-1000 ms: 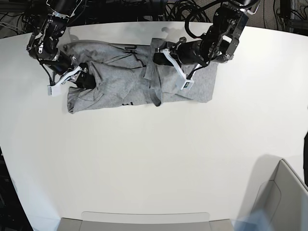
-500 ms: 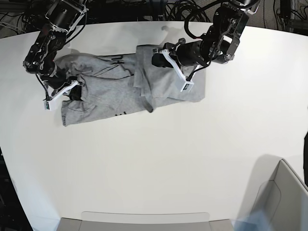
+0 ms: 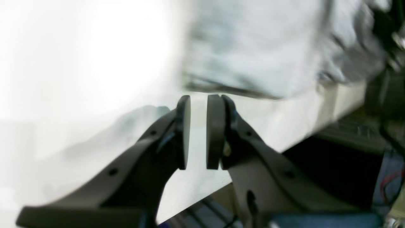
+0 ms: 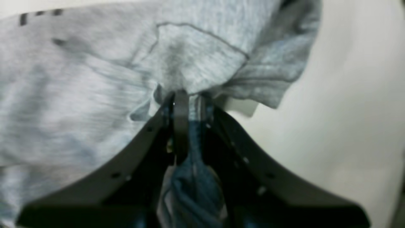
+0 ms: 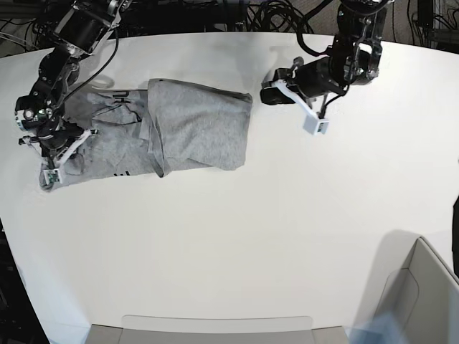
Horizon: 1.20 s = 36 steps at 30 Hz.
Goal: Fold the T-shirt properly
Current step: 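Press and tuck the folded bundle with the right gripper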
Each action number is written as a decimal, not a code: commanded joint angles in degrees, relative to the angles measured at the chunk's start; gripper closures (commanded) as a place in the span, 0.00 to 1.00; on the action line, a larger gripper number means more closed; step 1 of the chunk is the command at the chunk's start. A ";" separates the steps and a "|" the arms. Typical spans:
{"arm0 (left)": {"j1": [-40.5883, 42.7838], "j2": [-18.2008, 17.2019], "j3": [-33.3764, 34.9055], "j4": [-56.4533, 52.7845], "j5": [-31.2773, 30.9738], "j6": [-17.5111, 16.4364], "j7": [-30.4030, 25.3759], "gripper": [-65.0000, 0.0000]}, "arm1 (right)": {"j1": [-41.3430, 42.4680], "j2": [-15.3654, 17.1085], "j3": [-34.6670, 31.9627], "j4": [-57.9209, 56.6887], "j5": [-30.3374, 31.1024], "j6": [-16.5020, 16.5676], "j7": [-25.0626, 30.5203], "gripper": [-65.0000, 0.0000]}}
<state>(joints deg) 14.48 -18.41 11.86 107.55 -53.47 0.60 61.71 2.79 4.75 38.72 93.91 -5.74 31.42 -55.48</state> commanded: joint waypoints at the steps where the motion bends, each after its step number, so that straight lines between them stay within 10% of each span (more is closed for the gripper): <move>1: 0.60 -0.18 -5.13 1.16 -3.80 -0.38 2.77 0.84 | 0.51 -0.84 -2.10 2.93 -1.25 0.10 1.11 1.00; 11: 1.39 -0.35 -14.19 0.98 -7.49 -0.47 7.78 0.84 | -3.18 -10.86 -20.74 17.17 -22.09 0.01 1.11 1.00; 15: 1.39 -0.35 -14.19 0.98 -7.49 -0.56 7.78 0.84 | -5.38 -12.01 -29.88 17.78 -28.59 -6.06 1.11 1.00; 21: 1.39 -0.35 -14.19 0.89 -7.41 -0.65 7.96 0.84 | -8.55 -11.57 -43.33 17.43 -29.03 -19.07 0.76 1.00; 32: 1.39 -0.44 -14.01 0.89 -7.41 -0.65 8.05 0.84 | -8.55 -11.74 -53.97 8.47 -29.03 -24.96 0.76 0.99; 36: 1.39 -0.44 -13.75 0.89 -7.41 -0.73 8.05 0.84 | -9.16 -11.92 -56.08 8.20 -29.03 -25.05 0.76 0.72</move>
<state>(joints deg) 16.19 -18.41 -1.93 107.61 -59.66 0.16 70.02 -6.94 -6.61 -17.15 101.03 -34.48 6.81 -55.88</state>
